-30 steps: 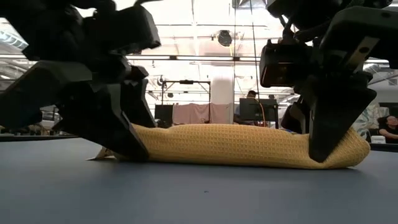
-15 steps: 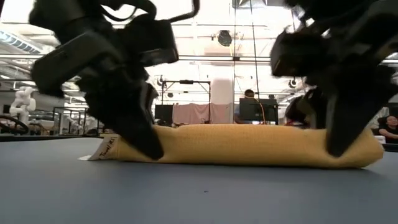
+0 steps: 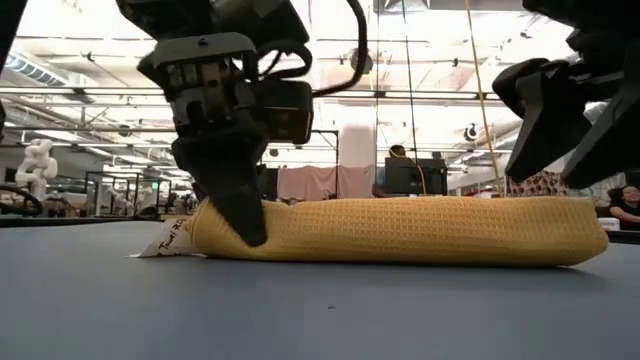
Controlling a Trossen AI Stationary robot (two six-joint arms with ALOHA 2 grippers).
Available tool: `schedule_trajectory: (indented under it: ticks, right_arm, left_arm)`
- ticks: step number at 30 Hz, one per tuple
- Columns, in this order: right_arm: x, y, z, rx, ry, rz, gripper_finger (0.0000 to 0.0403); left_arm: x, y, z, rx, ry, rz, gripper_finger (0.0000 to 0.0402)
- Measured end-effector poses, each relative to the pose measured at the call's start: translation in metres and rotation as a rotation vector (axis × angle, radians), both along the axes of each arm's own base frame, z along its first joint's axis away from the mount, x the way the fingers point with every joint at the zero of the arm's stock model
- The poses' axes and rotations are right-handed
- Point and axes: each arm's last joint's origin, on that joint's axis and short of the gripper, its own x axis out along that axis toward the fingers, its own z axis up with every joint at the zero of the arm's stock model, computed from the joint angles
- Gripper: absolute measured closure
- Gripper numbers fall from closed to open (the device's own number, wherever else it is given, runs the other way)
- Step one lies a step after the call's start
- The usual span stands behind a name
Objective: Roll towel
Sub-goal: Roll the yellow towel
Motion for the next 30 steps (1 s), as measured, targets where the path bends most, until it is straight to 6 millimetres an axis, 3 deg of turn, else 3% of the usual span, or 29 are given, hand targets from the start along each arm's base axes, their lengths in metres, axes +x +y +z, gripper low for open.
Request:
schedule_trajectory:
  ticks: [6, 14, 18, 25, 30]
  right_arm:
    - [0.004, 0.003, -0.020, -0.066, 0.003, -0.043, 0.0195]
    - [0.008, 0.003, -0.033, -0.108, 0.014, -0.054, 0.0195]
    - [0.011, 0.004, -0.031, -0.154, -0.015, -0.058, 0.0195]
    - [0.019, 0.020, -0.009, -0.169, -0.056, 0.004, 0.0195]
    - [0.018, 0.020, -0.012, -0.177, -0.024, -0.003, 0.0195]
  left_arm:
    - [0.001, 0.012, -0.001, -0.066, 0.046, 0.030, 0.0356]
    - [0.001, 0.013, -0.001, -0.083, 0.055, 0.050, 0.0355]
    - [0.001, 0.013, -0.001, -0.084, 0.056, 0.049, 0.0355]
    - [0.001, 0.013, -0.001, -0.089, 0.058, 0.047, 0.0354]
    - [0.002, 0.014, -0.001, -0.090, 0.057, 0.048, 0.0354]
